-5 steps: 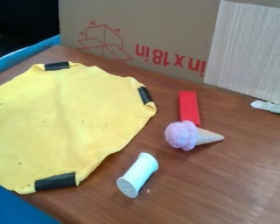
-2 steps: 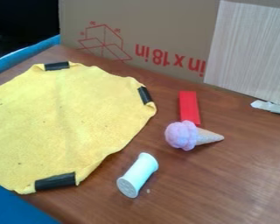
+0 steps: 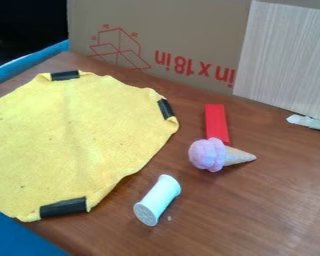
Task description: Fold the cloth from bottom left to top right
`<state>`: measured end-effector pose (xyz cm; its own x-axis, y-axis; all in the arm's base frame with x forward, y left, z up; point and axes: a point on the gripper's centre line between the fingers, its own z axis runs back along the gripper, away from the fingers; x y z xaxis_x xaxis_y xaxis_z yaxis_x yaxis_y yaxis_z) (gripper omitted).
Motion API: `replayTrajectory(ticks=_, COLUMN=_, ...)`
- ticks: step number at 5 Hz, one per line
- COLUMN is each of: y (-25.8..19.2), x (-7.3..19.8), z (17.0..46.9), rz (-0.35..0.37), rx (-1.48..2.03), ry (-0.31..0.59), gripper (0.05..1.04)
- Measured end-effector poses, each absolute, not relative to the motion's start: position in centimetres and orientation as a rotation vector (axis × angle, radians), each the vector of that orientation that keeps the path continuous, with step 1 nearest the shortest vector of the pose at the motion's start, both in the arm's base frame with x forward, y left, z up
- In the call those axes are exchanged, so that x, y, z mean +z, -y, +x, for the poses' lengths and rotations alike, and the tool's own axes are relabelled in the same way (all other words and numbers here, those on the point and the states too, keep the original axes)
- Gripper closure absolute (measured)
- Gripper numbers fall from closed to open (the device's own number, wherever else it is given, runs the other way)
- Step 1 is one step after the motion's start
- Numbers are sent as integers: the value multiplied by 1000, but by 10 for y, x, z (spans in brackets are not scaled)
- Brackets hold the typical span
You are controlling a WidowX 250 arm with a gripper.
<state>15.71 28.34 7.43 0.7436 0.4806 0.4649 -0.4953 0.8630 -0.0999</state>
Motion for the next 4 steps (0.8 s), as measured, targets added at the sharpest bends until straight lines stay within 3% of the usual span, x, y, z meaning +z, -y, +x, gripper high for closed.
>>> replayTrajectory(ticks=1, y=-284, x=64, z=161, rz=52, rx=522, ry=476, gripper=129)
replayTrajectory(ticks=2, y=-285, x=63, z=161, rz=68, rx=533, ry=475, gripper=405)
replayTrajectory(ticks=3, y=-281, x=62, z=161, rz=40, rx=543, ry=472, gripper=706)
replayTrajectory(ticks=4, y=-270, x=65, z=168, rz=-15, rx=539, ry=465, gripper=922)
